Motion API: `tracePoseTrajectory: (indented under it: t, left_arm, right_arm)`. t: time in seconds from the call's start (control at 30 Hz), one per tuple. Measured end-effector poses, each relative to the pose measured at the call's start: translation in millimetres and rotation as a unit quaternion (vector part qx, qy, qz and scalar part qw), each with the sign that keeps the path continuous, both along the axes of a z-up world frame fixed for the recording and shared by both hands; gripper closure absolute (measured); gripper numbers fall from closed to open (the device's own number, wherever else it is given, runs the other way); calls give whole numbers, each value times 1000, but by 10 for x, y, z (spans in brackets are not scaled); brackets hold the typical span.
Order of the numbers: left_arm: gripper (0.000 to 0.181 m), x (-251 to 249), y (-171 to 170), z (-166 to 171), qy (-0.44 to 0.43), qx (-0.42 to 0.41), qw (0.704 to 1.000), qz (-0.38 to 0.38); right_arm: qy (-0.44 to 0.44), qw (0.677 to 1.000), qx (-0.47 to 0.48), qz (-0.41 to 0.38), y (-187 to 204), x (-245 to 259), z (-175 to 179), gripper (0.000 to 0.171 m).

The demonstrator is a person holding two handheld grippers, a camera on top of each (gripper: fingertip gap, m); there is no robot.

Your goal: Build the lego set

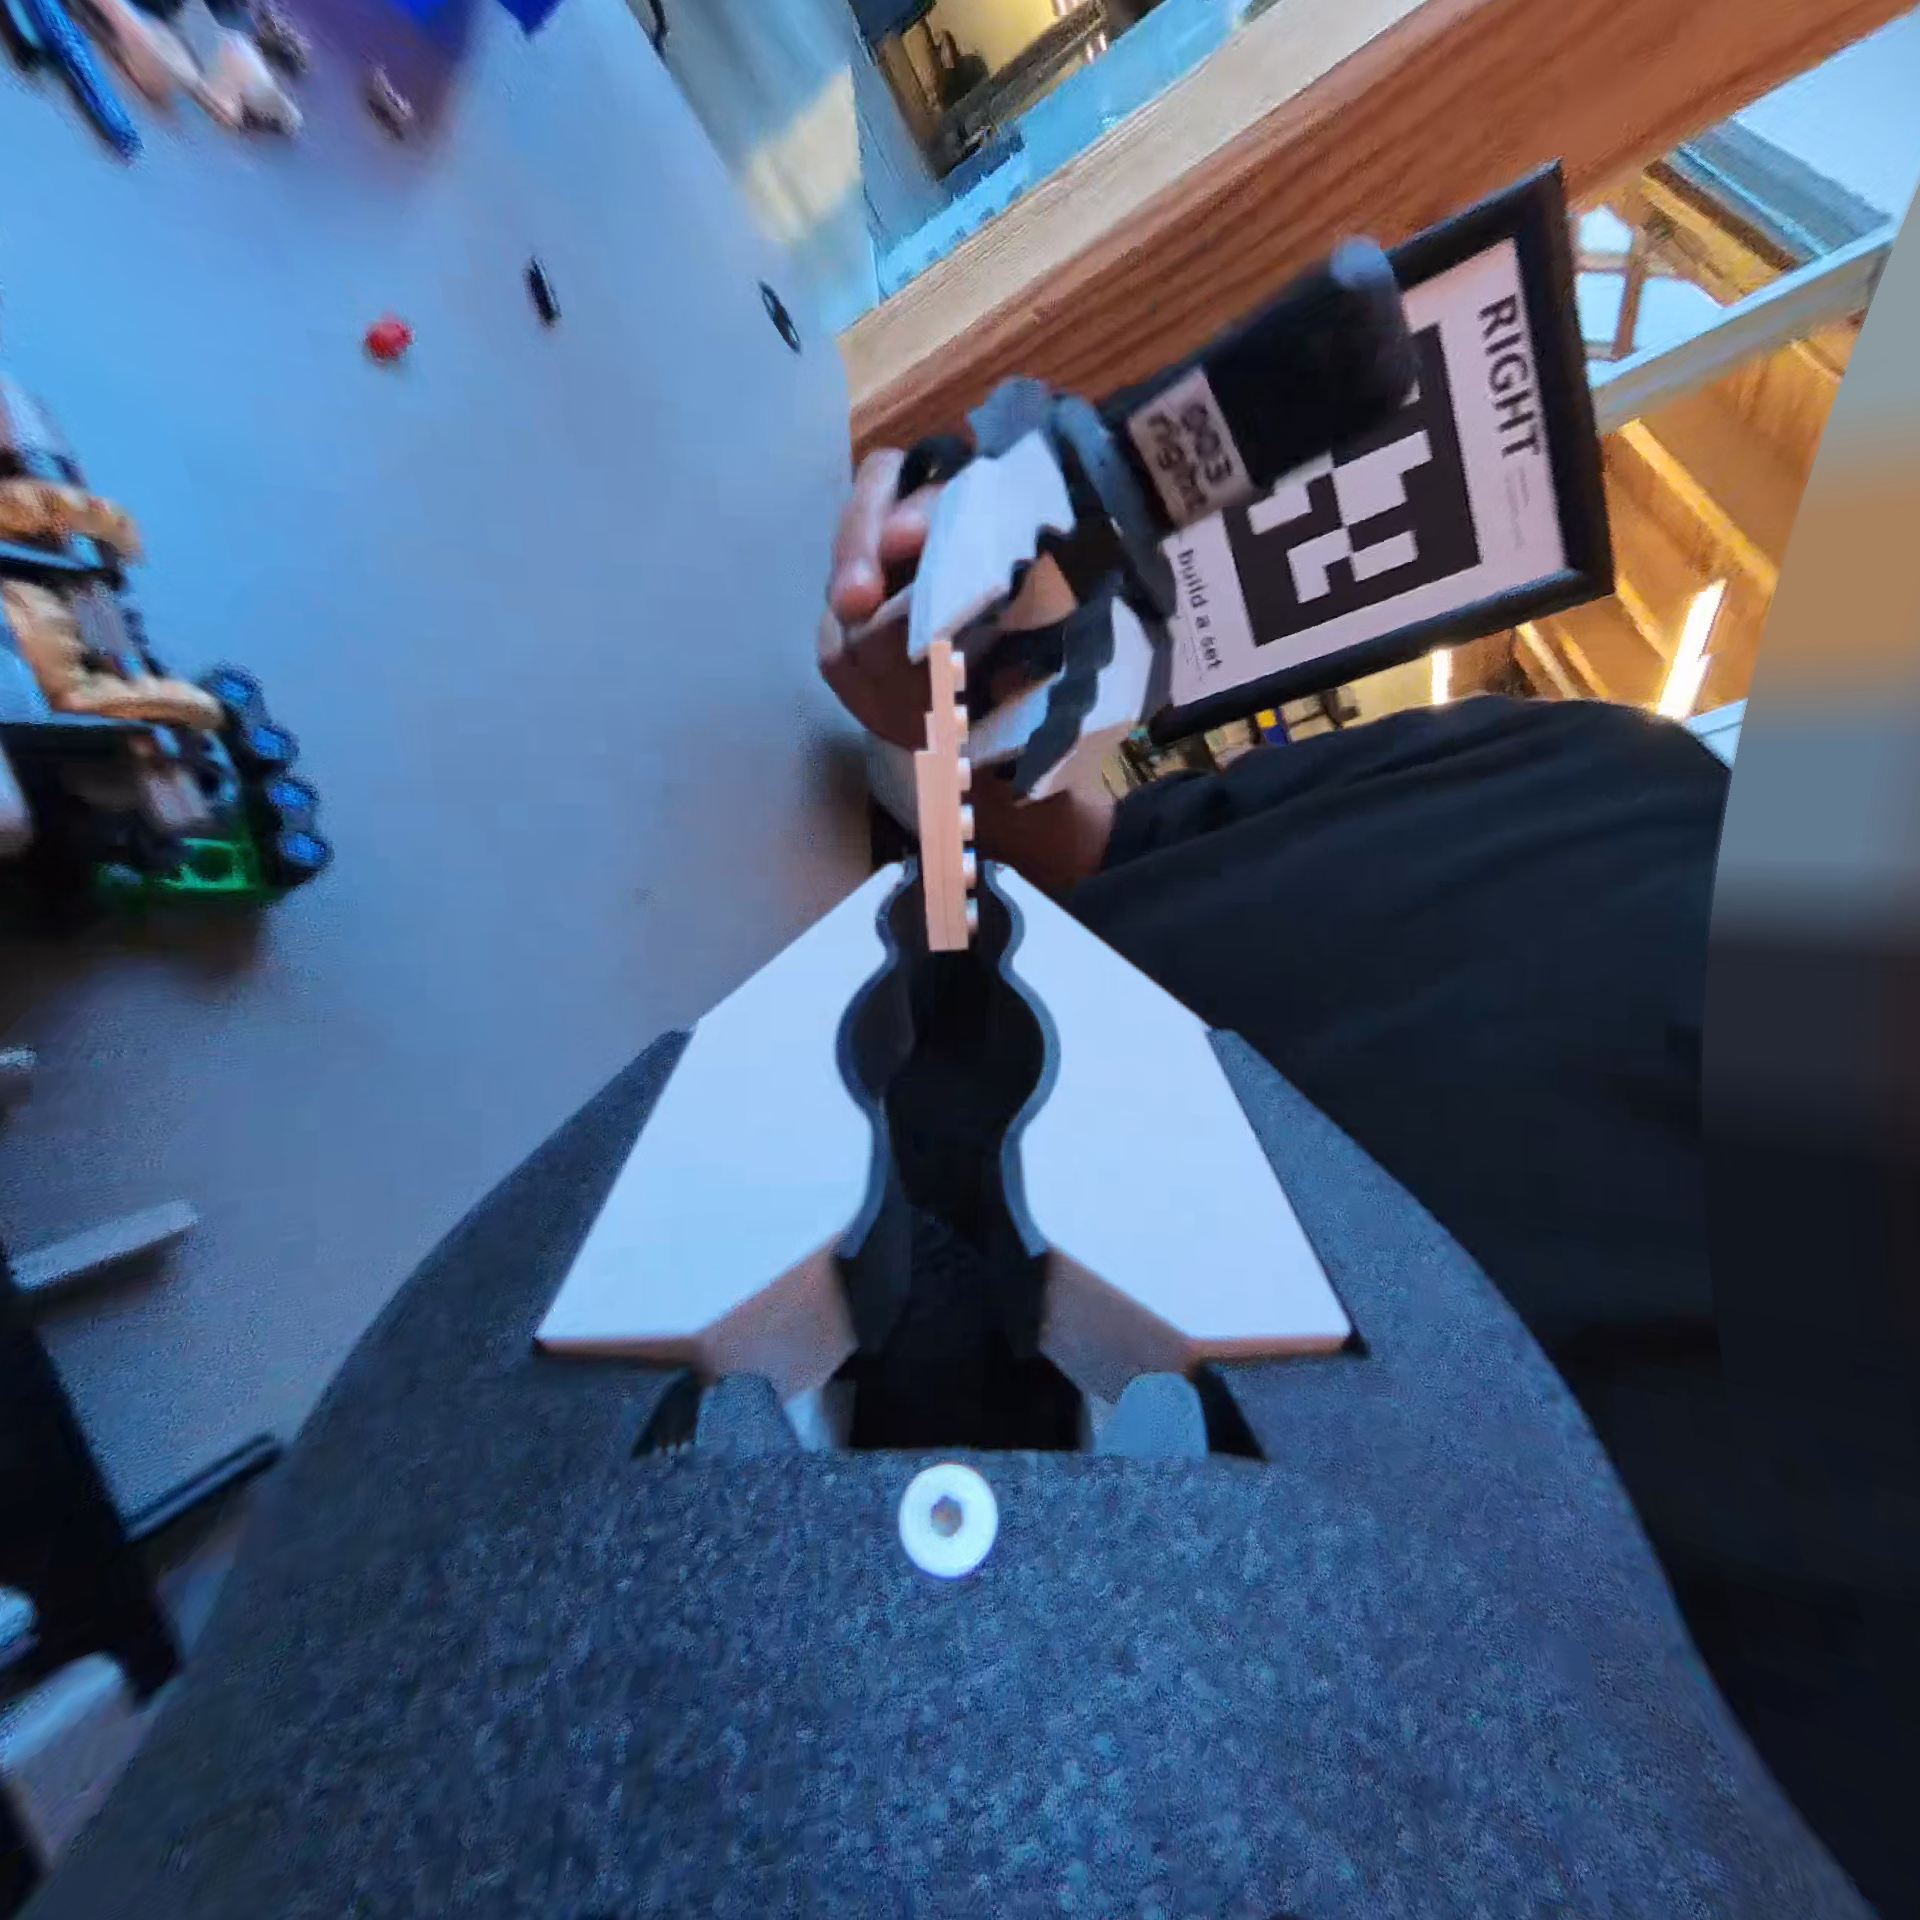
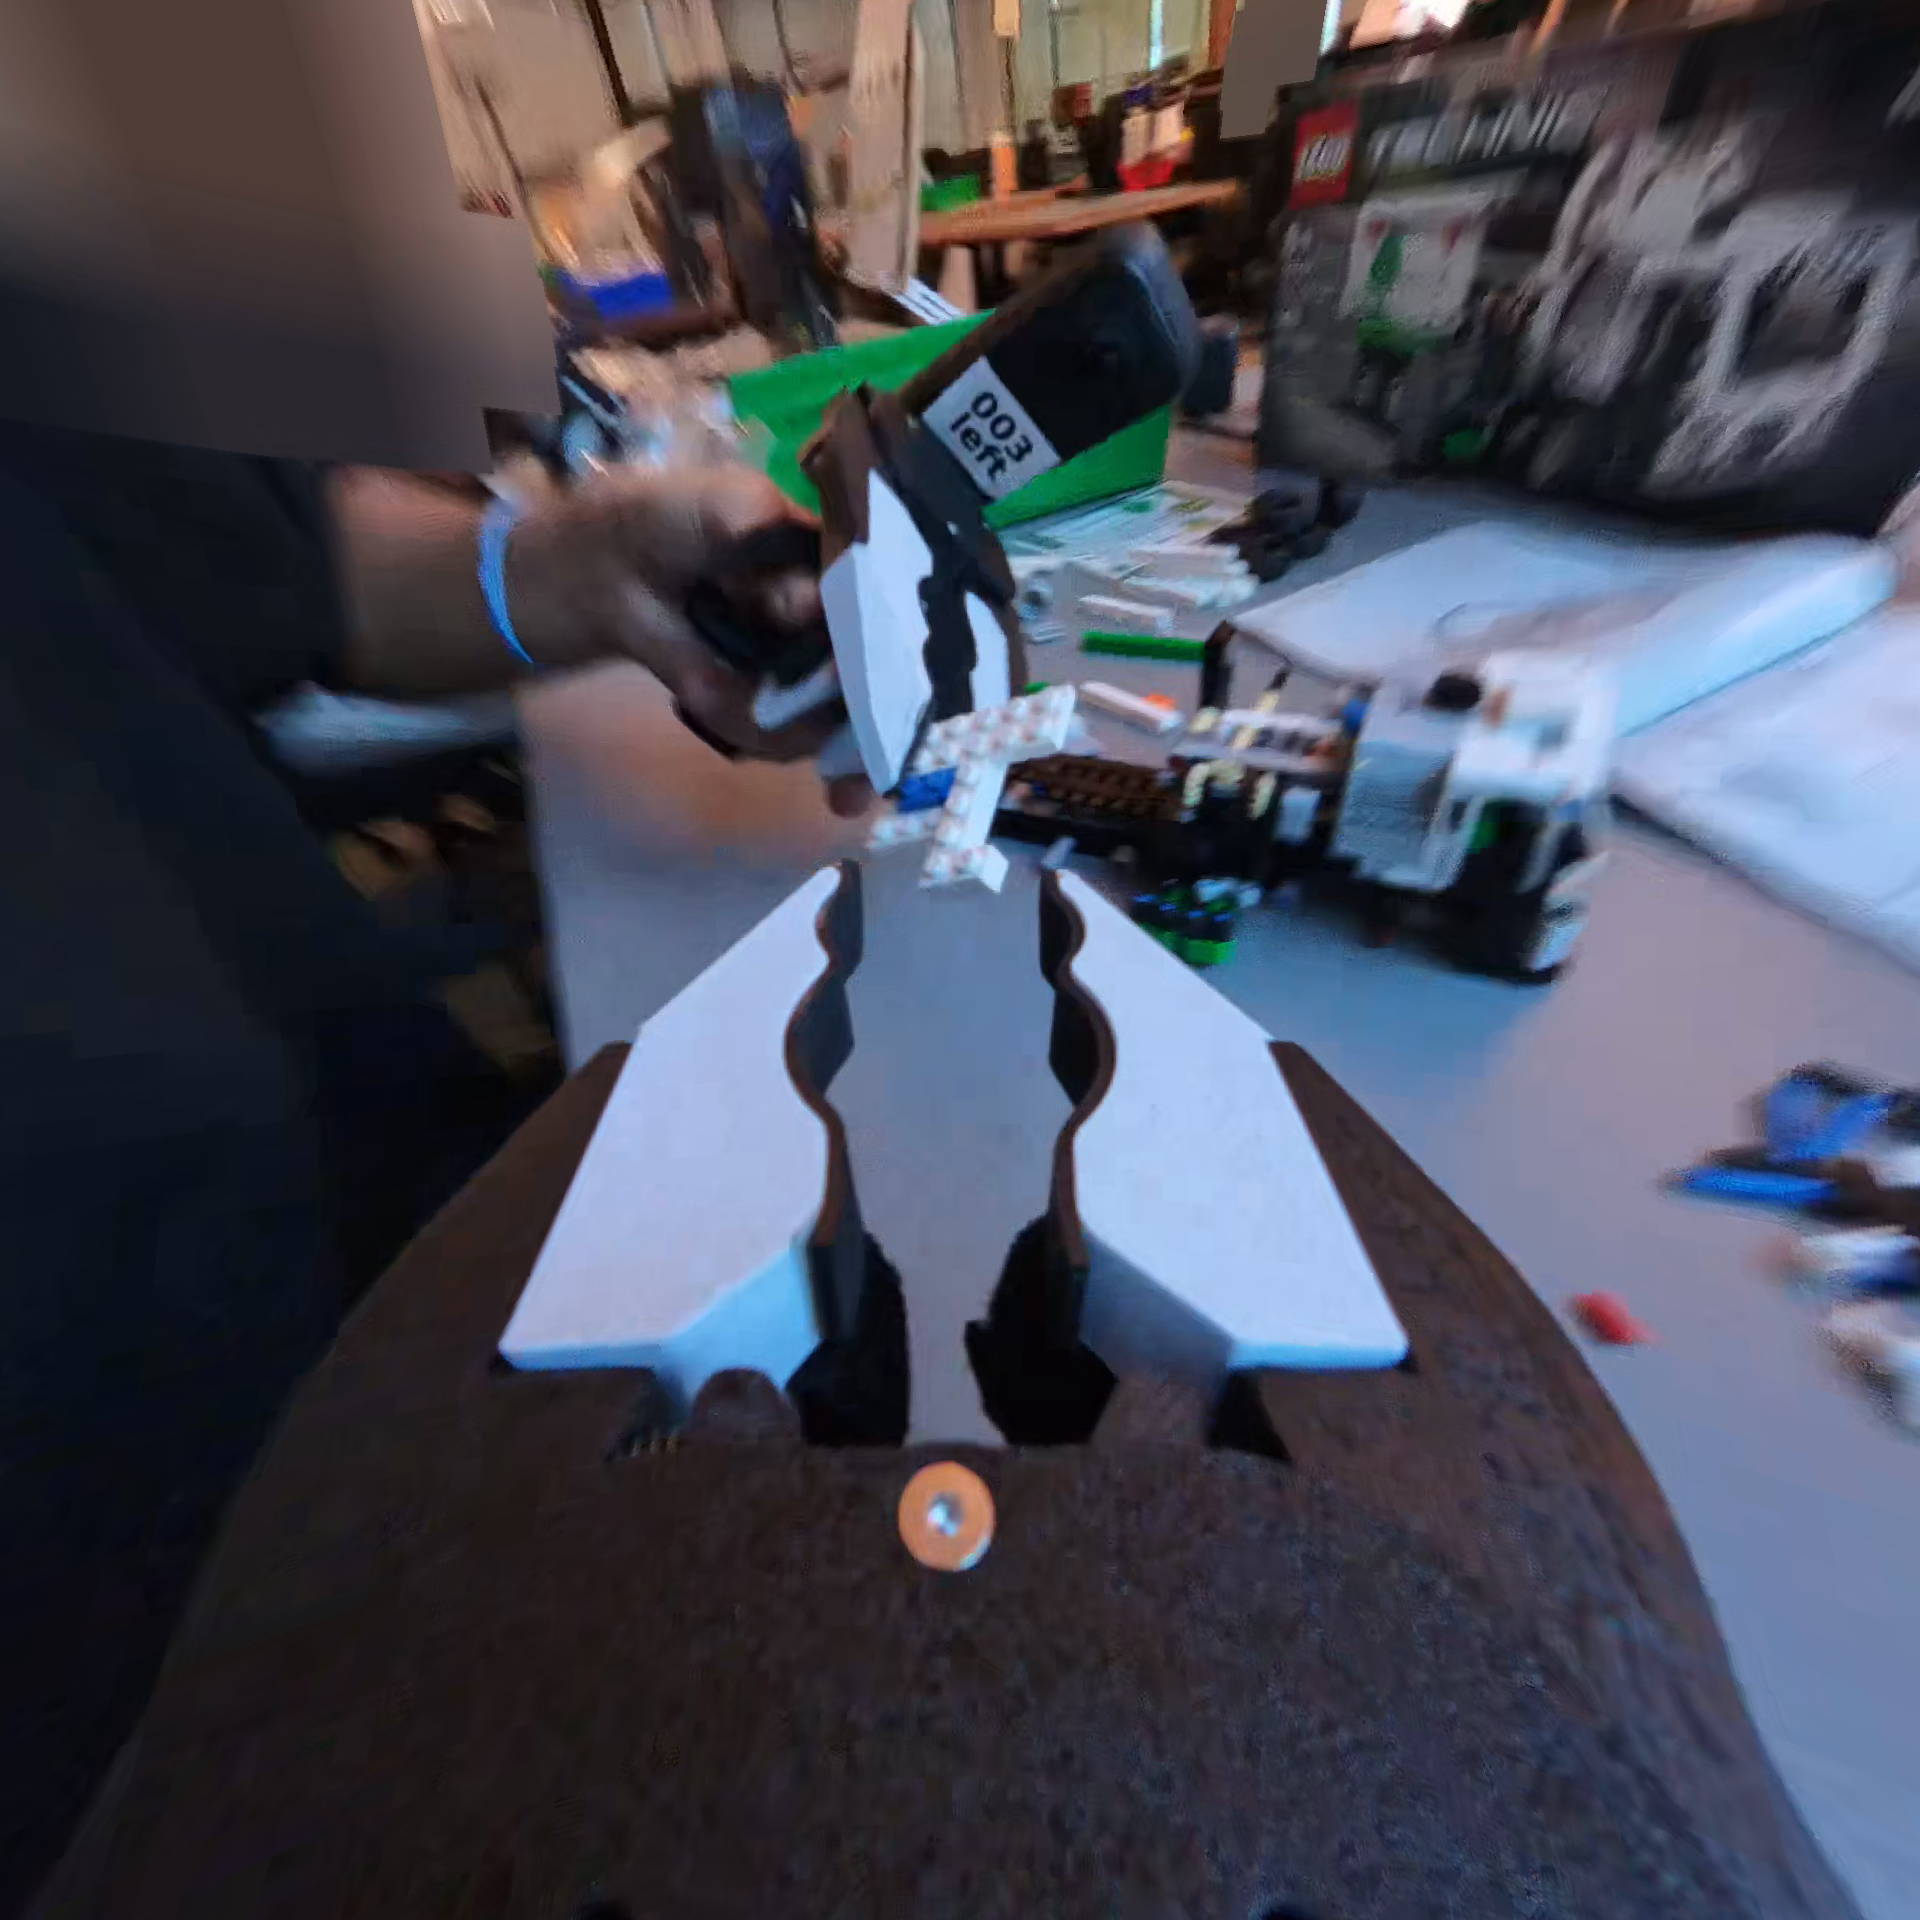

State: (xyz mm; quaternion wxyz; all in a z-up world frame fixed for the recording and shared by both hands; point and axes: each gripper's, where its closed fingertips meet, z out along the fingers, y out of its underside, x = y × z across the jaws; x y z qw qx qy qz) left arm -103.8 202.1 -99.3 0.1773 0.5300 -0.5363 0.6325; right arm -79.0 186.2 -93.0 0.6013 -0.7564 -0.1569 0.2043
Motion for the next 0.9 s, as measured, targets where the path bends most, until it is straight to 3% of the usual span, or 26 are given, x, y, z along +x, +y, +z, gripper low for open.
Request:
tracePoseTrajectory:
  t: [0.13, 0.3, 0.5, 0.57, 0.67, 0.77, 0.9]
  left_arm:
    - [175, -22, -82, 15, 60, -22, 998, -19]
    - [175, -85, -271, -31, 86, -2, 994, -68]
    - [175, -48, -325, -114, 81, 68, 991, -85]
    - [171, 49, -250, -163, 50, 124, 989, -64]
    - [151, 258, 26, -125, -16, 220, 975, 11]
    - [150, 334, 319, 52, -102, 294, 944, 110]
    - [153, 170, 454, 136, -174, 345, 901, 197]
  right_arm:
    - [-215, 972, 89, -45, -29, -24, 7, 147]
    - [-224, 972, 72, 20, -118, -127, -169, 147]
    - [-257, 963, 76, 28, -207, -125, -217, 155]
    - [-268, 962, 57, -5, -157, -41, -264, 155]
    - [-258, 962, -11, -84, -24, 166, -410, 155]
    - [-211, 955, -128, -164, 49, 325, -628, 155]
    - [-119, 953, -195, -198, 129, 299, -731, 155]
